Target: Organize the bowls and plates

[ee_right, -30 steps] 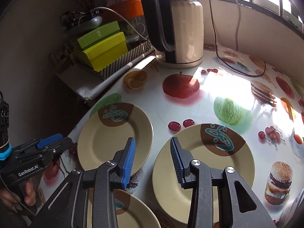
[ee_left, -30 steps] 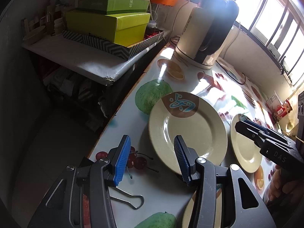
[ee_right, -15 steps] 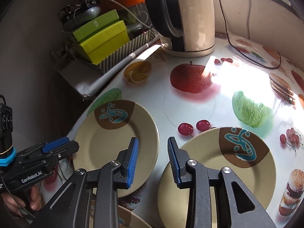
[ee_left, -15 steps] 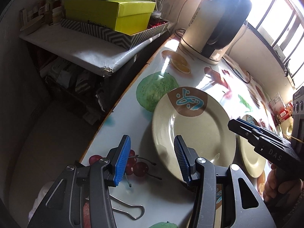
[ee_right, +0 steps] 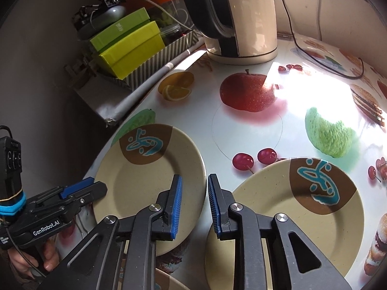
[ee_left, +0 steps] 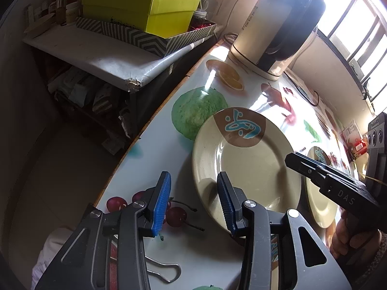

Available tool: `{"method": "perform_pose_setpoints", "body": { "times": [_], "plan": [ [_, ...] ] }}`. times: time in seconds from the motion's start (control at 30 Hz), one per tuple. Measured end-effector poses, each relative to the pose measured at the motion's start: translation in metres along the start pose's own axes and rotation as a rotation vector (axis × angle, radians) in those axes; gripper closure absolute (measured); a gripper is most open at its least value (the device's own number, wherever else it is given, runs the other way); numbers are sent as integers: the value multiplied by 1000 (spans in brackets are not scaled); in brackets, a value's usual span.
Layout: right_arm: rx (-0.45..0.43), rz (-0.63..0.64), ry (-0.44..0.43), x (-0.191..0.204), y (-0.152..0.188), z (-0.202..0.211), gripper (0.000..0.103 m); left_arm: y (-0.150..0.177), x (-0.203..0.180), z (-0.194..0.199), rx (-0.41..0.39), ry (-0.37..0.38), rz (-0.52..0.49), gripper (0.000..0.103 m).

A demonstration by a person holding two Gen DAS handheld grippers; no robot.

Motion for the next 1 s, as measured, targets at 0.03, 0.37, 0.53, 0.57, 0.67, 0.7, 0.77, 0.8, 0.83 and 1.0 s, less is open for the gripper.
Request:
{"method": "perform_pose_setpoints", "body": {
  "times": [0.03, 0.37, 0.53, 0.57, 0.67, 0.7, 0.77, 0.8, 0.83, 1.0],
  "plan": [
    [1, -2, -2, 0, 0, -1, 83, 0, -1, 0, 0, 0, -3, 66],
    [-1, -21, -10, -2, -1, -1, 85, -3, -6, -1, -5, 4, -15, 81],
    [0, -24, -11, -3, -1, -1, 85, -4, -7, -2, -5, -6, -19, 81],
    [0, -25, -10, -3, -1, -1, 85, -4, -7, -2, -5, -9, -19, 81],
    [0, -30, -9, -4, -1, -1, 85, -5, -8, -2, -3, -11, -16, 81],
    [0, -33, -9, -4, -1, -1, 85, -5, -8, -2, -3, -11, -15, 81],
    [-1, -38, -9, -4, 0, 0, 85, -4, -8, -1, -2, -13, -16, 81],
    [-1, -39, -10, -4, 0, 0, 85, -5, -8, -1, -3, -14, -15, 81],
    [-2, -39, -12, -3, 0, 1, 85, -5, -8, 0, -4, -15, -16, 81],
    [-12, -45, -23, 0, 1, 8, 85, -5, -9, 8, -13, -15, -21, 81]
  ]
}}
Point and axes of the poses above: each gripper's, at about its wrist camera, not at the fingertips, and z roughly against the way its jaws point, x to its left, y to its underside, the point moved 1 cm from there along -z, roughly the way its jaws point, and after that the axes turned 9 degrees about -z, right-handed, at the moved point
